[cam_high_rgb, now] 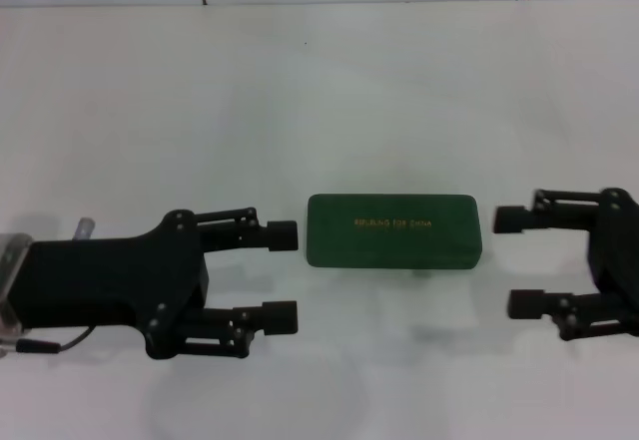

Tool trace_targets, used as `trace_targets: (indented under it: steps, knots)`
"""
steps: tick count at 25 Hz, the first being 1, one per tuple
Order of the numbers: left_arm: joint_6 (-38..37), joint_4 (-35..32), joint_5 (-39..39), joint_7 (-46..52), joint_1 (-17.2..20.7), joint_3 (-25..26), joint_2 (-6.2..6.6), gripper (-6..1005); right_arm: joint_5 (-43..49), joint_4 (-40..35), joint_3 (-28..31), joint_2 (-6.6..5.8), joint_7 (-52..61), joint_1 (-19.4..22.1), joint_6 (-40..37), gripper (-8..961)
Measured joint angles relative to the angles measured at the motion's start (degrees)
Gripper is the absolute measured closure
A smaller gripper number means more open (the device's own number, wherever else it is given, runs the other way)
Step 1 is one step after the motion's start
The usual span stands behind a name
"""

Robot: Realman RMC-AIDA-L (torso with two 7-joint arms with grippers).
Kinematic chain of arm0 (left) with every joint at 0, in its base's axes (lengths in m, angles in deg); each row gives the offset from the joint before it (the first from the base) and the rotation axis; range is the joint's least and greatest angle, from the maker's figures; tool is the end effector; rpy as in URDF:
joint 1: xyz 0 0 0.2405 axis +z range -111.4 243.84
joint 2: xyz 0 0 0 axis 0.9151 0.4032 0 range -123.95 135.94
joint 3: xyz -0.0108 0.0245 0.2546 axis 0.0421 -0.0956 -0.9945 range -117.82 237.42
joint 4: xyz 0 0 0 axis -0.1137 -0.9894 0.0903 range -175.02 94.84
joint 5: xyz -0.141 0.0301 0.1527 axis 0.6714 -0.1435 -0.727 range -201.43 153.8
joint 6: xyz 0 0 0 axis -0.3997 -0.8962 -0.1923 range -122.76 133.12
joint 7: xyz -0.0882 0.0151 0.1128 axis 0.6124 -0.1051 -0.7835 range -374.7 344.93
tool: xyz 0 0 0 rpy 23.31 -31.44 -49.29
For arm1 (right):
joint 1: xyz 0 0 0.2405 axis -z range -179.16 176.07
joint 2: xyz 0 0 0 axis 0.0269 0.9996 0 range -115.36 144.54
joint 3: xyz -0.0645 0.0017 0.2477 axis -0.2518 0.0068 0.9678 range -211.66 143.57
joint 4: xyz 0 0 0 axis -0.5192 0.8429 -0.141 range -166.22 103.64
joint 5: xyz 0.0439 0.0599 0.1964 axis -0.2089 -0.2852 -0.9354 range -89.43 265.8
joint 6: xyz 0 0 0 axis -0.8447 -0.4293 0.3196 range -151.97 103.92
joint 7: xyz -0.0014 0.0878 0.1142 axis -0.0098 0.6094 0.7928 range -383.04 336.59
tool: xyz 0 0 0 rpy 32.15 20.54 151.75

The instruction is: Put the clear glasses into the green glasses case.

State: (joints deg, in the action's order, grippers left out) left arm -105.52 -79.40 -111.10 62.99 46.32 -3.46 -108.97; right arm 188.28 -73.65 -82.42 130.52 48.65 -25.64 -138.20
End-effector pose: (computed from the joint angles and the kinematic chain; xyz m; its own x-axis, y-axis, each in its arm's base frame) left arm -0.2381 0.2511 0.0164 0.6728 0.2956 0.6783 0.2163 -0.9553 0.2018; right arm 0.2374 0.2697 0.0366 0.7463 -0.1191 -0.6549 -0.1143 -0.9922 0.0503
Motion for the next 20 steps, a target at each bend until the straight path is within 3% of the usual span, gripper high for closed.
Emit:
trace_targets:
  steps: [3,15,20]
  knots:
    - [0.1,0.2,-0.3,-0.7,0.7,0.1,-0.18,251,-1.4,0.5,-2.6,0.07,0.0,-1.9,0.6,185]
    - [0.3,0.2,0.0,-0.8,1.0,0.3,-0.17,225,-5.5,2.1,-8.6,0.25,-1.3,-3.9,0.9,63]
    - [0.3,1.5,-0.3,-2.6,1.1,5.4,-1.51,225,-5.7,2.4,-8.7,0.25,-1.8,-3.2,0.9,63]
